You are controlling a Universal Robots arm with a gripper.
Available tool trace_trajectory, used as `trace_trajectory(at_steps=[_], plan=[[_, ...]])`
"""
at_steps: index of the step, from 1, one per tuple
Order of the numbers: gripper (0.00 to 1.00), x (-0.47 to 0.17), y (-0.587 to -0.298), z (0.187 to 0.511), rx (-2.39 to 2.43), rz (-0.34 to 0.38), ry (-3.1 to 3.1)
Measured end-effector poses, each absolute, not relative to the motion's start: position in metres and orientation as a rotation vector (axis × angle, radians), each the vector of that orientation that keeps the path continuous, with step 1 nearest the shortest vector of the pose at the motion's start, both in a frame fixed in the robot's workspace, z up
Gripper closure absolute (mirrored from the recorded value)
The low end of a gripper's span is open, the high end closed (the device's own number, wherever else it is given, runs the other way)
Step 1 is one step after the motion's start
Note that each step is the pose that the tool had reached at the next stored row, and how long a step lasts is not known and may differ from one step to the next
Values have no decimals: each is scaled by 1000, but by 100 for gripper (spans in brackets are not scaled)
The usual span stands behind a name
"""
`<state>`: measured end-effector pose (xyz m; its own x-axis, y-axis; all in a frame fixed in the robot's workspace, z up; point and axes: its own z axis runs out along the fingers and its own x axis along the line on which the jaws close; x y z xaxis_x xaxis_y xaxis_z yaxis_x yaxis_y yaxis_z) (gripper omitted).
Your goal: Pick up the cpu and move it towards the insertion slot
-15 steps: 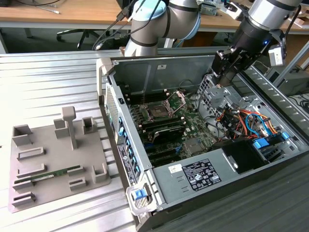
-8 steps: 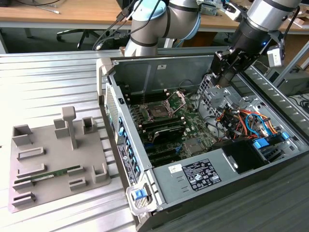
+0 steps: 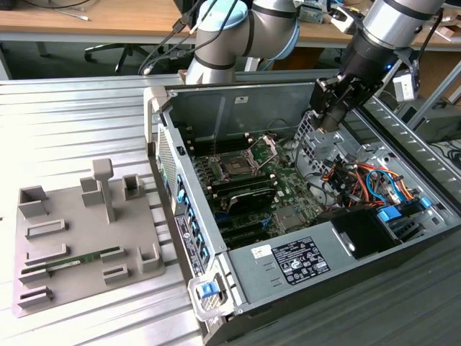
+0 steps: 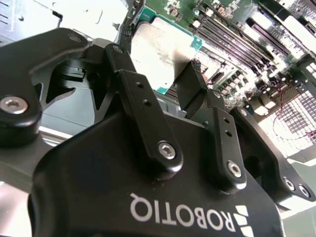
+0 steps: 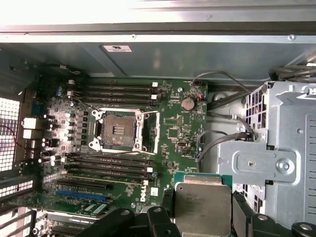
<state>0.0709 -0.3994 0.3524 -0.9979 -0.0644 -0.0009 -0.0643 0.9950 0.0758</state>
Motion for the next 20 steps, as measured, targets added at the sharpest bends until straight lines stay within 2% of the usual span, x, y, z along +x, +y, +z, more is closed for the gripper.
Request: trace_trajectory(at_steps=[20], plan=[[45, 52, -386, 345, 101, -119, -3136]])
